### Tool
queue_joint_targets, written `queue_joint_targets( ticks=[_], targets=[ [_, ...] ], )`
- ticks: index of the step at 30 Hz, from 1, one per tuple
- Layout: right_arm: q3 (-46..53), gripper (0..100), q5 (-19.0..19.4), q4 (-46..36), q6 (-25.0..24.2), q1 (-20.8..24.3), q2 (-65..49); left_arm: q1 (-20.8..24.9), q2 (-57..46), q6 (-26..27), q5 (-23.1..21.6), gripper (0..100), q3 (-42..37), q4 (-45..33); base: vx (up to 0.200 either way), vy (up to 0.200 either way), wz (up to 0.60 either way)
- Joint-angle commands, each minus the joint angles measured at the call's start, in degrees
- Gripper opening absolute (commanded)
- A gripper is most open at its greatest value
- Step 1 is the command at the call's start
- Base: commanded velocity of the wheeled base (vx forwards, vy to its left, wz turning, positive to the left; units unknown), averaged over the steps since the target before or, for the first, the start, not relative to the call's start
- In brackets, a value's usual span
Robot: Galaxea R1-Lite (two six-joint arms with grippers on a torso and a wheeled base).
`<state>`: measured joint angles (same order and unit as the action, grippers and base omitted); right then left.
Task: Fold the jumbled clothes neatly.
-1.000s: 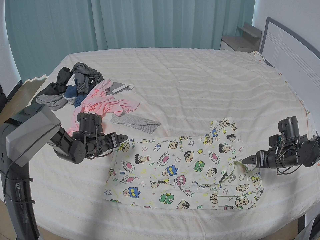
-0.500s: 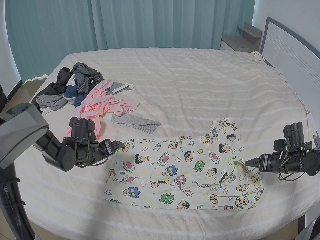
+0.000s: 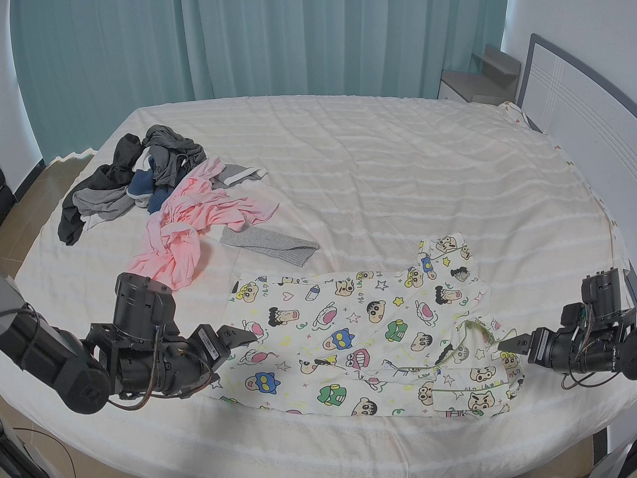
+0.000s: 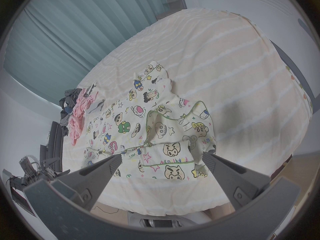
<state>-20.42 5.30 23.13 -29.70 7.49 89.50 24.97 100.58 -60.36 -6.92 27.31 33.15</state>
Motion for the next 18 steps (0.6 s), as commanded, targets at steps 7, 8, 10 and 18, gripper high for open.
queue_joint_targets(
  ticks=[7,8,10,18],
  targets=[
    [7.32,100,0.06,10.18,-0.27,0.07,1.99,7.73,12.00,-5.74,10.26,100,-1.20,0.69,0.000,0.000,0.00],
    [7.50,100,0.06,10.54,-0.27,0.07,2.25,8.08,12.35,-6.44,10.79,100,-0.94,0.78,0.000,0.000,0.00],
    [7.68,100,0.06,11.42,-0.27,0.07,2.69,8.52,13.15,-8.37,12.20,100,0.47,0.87,0.000,0.000,0.00],
    [7.76,100,0.06,11.50,-0.27,0.07,3.13,9.66,17.19,-8.64,14.39,100,1.96,0.60,0.000,0.000,0.00]
  ],
)
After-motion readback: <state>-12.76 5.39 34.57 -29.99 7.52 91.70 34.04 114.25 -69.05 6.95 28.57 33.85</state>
